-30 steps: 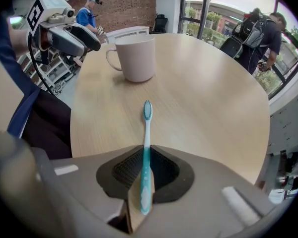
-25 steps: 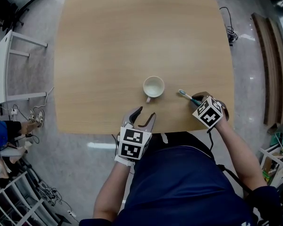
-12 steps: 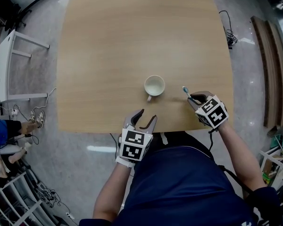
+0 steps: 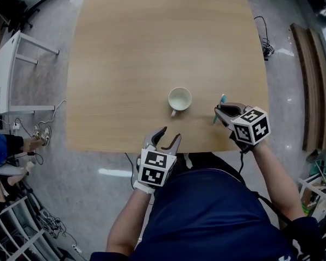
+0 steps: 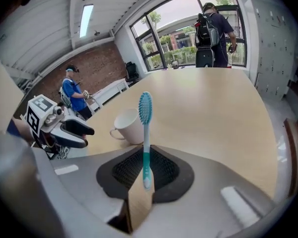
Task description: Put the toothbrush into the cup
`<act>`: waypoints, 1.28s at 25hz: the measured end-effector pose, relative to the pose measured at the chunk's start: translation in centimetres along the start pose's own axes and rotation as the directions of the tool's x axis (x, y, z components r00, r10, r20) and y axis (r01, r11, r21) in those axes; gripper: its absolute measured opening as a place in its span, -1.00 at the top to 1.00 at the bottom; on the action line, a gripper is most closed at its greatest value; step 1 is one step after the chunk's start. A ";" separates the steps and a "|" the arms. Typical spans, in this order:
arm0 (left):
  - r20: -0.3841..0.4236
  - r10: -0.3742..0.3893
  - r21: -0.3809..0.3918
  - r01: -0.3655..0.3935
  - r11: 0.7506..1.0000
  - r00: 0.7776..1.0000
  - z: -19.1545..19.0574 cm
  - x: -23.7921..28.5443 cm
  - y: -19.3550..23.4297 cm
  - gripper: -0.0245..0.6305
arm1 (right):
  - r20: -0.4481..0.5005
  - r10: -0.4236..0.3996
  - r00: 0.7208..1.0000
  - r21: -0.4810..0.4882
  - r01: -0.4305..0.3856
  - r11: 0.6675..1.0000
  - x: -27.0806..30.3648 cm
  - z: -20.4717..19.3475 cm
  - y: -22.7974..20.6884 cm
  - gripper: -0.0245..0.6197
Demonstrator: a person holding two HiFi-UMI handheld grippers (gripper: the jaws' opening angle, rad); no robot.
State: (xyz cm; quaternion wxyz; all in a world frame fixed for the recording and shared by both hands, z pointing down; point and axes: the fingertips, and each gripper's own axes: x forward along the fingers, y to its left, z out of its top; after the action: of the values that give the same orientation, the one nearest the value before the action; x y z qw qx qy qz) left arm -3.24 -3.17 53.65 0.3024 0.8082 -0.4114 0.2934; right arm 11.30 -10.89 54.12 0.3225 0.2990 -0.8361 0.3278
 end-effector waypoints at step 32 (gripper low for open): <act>0.023 0.011 -0.057 -0.009 0.998 1.000 0.0 -0.5 0.5 0.32 | 0.492 0.094 0.865 0.438 -0.339 0.833 -1.7 12.4 1.7 0.79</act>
State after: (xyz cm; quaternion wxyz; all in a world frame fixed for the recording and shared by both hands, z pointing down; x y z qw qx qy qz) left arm -3.94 -3.20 53.36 0.3189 0.8006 -0.4270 0.2738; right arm 6.89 -18.53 45.09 -0.0116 0.3416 -0.7994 0.4941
